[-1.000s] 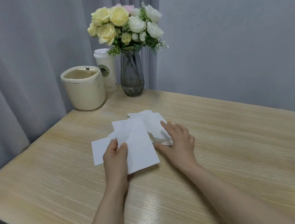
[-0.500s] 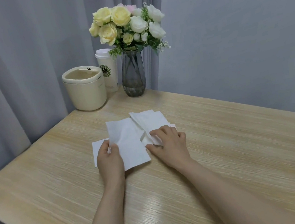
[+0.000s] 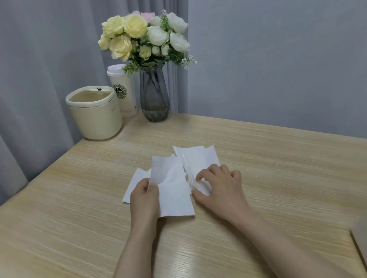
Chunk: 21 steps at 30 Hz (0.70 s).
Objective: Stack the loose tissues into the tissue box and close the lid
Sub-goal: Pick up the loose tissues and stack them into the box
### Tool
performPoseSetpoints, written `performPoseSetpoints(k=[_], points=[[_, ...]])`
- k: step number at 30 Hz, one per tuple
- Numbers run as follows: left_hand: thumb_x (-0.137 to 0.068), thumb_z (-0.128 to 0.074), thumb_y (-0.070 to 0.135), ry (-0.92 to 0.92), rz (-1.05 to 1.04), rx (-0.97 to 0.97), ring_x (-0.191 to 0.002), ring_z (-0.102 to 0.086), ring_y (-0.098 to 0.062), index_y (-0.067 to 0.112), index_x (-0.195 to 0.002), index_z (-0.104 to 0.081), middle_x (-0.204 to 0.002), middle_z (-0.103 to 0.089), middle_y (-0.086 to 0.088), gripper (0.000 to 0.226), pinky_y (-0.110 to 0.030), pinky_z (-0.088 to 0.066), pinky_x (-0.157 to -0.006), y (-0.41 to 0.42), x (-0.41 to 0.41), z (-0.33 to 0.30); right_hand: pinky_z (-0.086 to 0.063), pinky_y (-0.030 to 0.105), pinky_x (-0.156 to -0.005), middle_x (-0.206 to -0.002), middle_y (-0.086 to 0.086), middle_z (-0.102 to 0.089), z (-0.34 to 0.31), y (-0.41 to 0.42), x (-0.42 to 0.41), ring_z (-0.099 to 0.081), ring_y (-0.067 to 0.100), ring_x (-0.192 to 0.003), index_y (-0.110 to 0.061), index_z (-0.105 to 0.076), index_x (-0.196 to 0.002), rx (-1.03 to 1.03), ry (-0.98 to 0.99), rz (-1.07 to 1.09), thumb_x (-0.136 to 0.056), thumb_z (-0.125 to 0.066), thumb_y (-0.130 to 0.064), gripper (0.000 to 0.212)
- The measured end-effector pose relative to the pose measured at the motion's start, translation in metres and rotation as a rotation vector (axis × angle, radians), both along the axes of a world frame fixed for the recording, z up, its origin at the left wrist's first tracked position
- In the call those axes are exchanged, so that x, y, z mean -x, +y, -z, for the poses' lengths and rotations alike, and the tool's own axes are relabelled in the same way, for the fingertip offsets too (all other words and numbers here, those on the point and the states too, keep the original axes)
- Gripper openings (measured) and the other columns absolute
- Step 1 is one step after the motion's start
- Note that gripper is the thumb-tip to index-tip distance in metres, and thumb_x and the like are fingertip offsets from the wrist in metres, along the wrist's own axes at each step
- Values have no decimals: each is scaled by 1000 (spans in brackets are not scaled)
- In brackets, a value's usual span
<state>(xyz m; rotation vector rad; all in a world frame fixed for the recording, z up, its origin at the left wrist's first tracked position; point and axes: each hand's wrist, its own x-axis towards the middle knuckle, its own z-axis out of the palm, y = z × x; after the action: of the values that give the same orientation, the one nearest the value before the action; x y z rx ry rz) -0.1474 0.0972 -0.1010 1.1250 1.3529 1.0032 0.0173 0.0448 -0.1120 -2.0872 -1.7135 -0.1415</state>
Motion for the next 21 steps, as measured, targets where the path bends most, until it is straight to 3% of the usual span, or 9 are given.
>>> performPoseSetpoints(k=[6, 12, 15, 19, 21], points=[[-95, -44, 4, -79, 51, 36, -71, -55, -16, 13, -82, -64, -77, -64, 0, 25, -31, -40, -64, -33, -23, -1, -14, 29, -77, -99, -15, -50, 3, -53, -14, -47, 12, -98, -34, -61, -102, -5, 24, 84, -81, -57, -53, 28], [-94, -46, 3, -86, 126, 62, -70, -56, -17, 10, -83, -64, -78, -65, -2, 22, -30, -40, -63, -67, -39, -5, -14, 30, -75, -97, -20, -47, -3, -92, -27, -40, 4, -96, -41, -59, -99, 59, 102, 127, -68, -37, -72, 49], [-95, -47, 6, -90, 169, 68, -73, -58, -17, 8, -88, -66, -80, -68, -3, 20, -30, -41, -65, -82, -45, -4, -14, 28, -78, -100, -22, -47, -6, -111, -36, -36, -1, -97, -44, -58, -100, 93, 182, 127, -75, -53, -66, 33], [-97, -47, 9, -101, 197, 80, -69, -55, -16, 6, -81, -63, -75, -63, -2, 23, -28, -38, -61, -94, -53, -3, -16, 27, -77, -88, -20, -57, -10, -131, -42, -42, -4, -92, -40, -57, -71, 19, 368, 155, -64, -54, -65, 25], [-98, -46, 9, -102, 188, 67, -67, -52, -17, 9, -76, -59, -73, -60, -2, 25, -28, -37, -59, -98, -56, -4, -20, 28, -80, -77, -17, -61, -13, -137, -42, -46, -6, -89, -35, -55, -60, -70, 494, 210, -65, -68, -55, 24]])
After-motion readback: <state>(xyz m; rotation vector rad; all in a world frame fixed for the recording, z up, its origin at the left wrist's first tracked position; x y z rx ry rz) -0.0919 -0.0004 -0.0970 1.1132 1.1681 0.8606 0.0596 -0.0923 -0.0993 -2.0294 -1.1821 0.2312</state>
